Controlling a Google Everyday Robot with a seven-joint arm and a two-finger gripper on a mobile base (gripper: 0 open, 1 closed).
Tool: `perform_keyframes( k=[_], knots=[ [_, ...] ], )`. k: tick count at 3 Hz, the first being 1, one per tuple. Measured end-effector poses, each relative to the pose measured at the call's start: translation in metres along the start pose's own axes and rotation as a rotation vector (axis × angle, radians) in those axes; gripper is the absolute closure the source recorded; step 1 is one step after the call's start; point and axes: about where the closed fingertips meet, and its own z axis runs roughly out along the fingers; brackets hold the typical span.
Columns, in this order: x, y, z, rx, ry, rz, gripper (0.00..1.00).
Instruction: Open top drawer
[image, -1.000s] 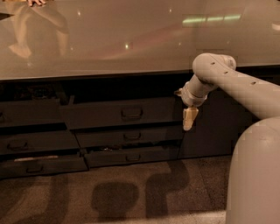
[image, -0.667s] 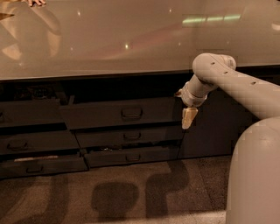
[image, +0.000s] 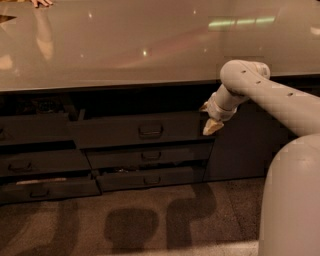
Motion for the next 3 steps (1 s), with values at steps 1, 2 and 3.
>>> perform_keyframes(
  k=[1, 2, 3],
  knots=[
    [0.0, 0.0, 0.0, 0.0, 0.0, 0.0, 0.74],
    [0.0, 0.0001, 0.0001, 0.0, 0.0, 0.0, 1.0],
    [-0.0001, 0.0, -0.0002, 0.0, 0.0, 0.0, 1.0]
  ],
)
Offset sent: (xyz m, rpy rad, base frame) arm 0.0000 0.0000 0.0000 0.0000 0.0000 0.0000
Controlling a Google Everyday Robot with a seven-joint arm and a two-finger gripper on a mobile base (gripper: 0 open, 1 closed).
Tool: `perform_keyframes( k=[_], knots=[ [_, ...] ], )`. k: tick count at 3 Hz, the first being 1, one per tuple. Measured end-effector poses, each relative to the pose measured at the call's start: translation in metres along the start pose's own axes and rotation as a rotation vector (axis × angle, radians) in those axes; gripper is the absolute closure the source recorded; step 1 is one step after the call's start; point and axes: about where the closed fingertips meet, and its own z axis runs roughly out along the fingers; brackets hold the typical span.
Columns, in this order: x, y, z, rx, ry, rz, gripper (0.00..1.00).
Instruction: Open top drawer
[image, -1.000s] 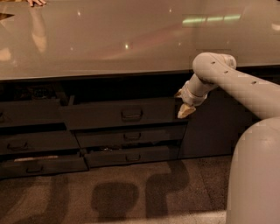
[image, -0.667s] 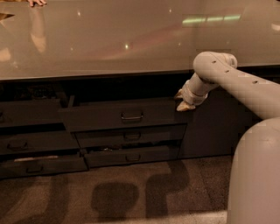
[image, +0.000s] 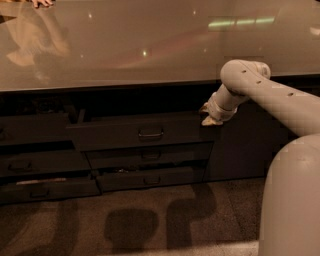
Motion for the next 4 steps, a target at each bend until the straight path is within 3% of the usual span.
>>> perform_keyframes(
  k=[4],
  knots=[
    [-0.0035, 0.0056, -0.0127, 0.003, 0.005, -0.007, 1.0]
  ],
)
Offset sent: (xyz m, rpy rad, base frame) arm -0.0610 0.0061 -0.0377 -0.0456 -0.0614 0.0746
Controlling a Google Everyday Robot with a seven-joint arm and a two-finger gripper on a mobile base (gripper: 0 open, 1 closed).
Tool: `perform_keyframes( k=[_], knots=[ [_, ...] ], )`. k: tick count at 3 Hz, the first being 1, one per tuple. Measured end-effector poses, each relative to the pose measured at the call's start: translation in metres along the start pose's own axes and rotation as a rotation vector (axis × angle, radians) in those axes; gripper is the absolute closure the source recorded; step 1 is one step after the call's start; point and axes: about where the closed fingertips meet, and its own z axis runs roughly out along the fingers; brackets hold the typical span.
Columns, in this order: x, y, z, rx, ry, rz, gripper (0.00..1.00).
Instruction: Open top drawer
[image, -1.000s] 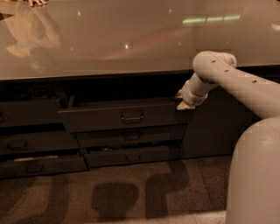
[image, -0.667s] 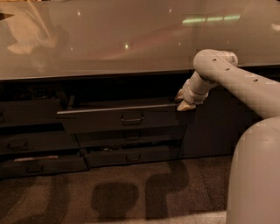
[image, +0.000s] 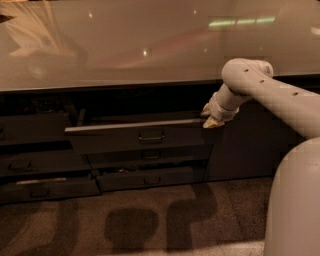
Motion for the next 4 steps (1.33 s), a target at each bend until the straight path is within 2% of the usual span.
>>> perform_keyframes(
  k=[4],
  knots=[
    [-0.0008, 0.0123, -0.0027, 0.002, 0.008, -0.008, 1.0]
  ],
)
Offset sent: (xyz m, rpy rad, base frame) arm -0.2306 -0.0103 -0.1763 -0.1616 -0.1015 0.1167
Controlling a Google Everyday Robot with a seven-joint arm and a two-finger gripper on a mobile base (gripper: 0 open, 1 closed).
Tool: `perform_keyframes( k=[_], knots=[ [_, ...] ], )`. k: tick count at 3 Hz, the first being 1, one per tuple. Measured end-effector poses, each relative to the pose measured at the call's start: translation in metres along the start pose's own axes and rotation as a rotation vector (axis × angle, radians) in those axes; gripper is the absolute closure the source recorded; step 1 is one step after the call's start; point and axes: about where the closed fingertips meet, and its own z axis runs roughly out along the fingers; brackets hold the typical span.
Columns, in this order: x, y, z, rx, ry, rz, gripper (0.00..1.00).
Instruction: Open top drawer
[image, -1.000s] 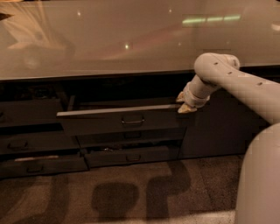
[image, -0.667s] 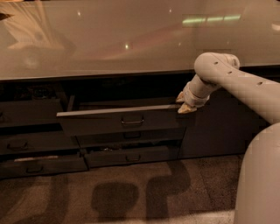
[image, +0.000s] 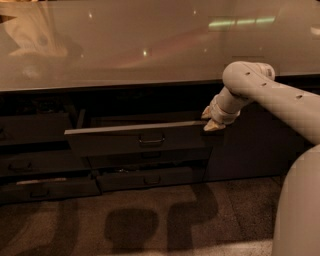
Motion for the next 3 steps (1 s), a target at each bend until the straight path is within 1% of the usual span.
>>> perform_keyframes(
  k=[1, 2, 3],
  knots=[
    [0.0, 0.0054, 0.0003, 0.0, 0.003, -0.003, 1.0],
    [-0.0003, 0.005, -0.0015, 0.0, 0.003, -0.003, 1.0],
    [0.0005, 0.0134, -0.0003, -0.001, 0.008, -0.007, 1.0]
  ],
)
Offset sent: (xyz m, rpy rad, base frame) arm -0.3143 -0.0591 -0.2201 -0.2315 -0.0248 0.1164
